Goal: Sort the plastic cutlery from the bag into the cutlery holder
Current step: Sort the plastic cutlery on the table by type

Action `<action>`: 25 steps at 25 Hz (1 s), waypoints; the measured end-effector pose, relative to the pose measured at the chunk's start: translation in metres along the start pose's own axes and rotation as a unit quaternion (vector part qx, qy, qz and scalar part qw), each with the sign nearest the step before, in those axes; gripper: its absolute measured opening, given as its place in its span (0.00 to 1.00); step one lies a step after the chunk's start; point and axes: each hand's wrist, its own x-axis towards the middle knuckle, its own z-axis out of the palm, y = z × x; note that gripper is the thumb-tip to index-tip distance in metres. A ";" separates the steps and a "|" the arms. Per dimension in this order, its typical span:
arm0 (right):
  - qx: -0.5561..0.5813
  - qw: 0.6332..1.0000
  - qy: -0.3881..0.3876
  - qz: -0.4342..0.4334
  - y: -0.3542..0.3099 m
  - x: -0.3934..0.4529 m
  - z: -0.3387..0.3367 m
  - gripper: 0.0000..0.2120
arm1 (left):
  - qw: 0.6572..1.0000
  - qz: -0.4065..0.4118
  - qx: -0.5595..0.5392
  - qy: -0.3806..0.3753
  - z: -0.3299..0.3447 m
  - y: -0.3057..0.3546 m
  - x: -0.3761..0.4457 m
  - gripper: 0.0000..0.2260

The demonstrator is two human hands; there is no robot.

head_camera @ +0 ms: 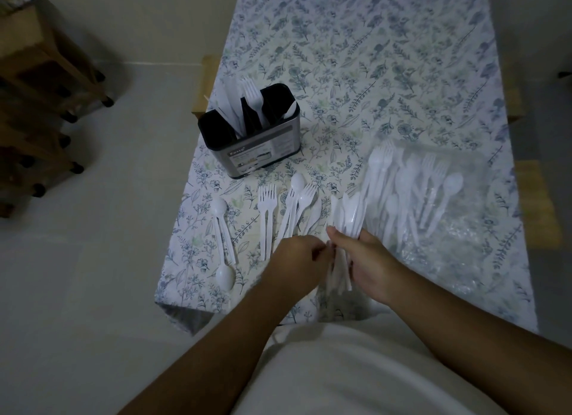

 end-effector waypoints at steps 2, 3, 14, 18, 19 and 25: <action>0.004 1.000 0.000 0.009 0.001 0.001 0.000 0.08 | 0.999 0.005 -0.008 0.032 0.002 0.006 0.002 0.10; -0.004 1.000 0.011 0.006 0.001 0.002 -0.001 0.08 | 0.998 -0.023 0.022 0.048 0.002 0.004 0.005 0.09; -0.023 1.000 0.002 -0.002 0.006 0.008 -0.001 0.15 | 1.000 -0.007 0.007 0.001 -0.002 -0.010 0.003 0.10; -0.028 0.999 0.031 -0.008 0.011 0.016 0.001 0.08 | 0.992 0.069 0.065 0.080 0.000 -0.024 -0.004 0.15; -0.028 0.999 0.043 -0.008 0.012 0.018 -0.001 0.06 | 0.990 0.025 0.095 0.103 0.000 -0.035 0.000 0.19; -0.038 0.996 0.074 -0.024 0.012 0.015 -0.005 0.10 | 0.975 -0.041 0.215 -0.035 0.026 -0.046 -0.006 0.37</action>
